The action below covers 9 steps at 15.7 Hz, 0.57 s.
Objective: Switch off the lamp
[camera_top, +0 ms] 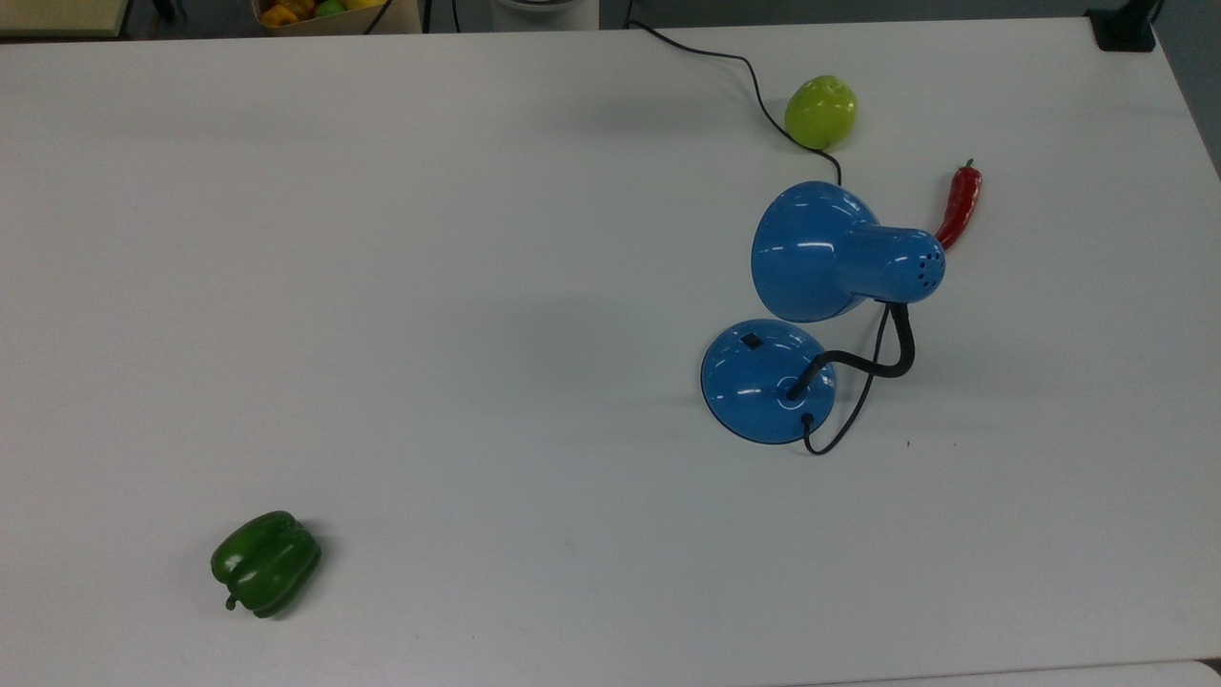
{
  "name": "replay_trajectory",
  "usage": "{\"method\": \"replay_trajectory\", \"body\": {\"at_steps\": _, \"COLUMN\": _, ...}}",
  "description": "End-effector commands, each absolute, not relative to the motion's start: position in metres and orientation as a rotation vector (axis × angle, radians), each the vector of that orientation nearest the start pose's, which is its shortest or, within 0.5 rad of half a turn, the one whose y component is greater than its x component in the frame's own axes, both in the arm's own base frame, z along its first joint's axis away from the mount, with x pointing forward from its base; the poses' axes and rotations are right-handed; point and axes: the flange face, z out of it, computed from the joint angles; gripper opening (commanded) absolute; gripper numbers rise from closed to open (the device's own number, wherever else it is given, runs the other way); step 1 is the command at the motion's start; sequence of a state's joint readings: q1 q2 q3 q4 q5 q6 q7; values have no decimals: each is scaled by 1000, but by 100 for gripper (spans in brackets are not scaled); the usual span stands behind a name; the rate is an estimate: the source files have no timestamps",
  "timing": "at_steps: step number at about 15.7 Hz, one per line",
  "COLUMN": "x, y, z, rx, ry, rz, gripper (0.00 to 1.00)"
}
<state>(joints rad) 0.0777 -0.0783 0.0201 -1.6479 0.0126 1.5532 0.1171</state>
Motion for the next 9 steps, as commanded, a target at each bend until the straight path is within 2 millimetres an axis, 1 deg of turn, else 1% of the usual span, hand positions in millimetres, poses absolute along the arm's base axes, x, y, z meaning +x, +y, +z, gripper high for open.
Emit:
{"method": "replay_trajectory", "body": {"at_steps": 1, "x": 538, "y": 54, "z": 631, "rx": -3114, "ry": -77, "rz": -78, "gripper": 100}}
{"method": "replay_trajectory", "body": {"at_steps": 3, "x": 546, "y": 50, "z": 625, "rx": -3112, "ry": -192, "rz": -97, "gripper": 100}}
{"method": "replay_trajectory", "body": {"at_steps": 5, "x": 549, "y": 48, "z": 625, "rx": -3106, "ry": -289, "rz": -129, "gripper": 100}}
{"method": "replay_trajectory", "body": {"at_steps": 6, "x": 548, "y": 49, "z": 623, "rx": -3106, "ry": -309, "rz": -129, "gripper": 100}}
{"method": "replay_trajectory", "body": {"at_steps": 9, "x": 550, "y": 50, "z": 623, "rx": -3104, "ry": -303, "rz": -146, "gripper": 100}}
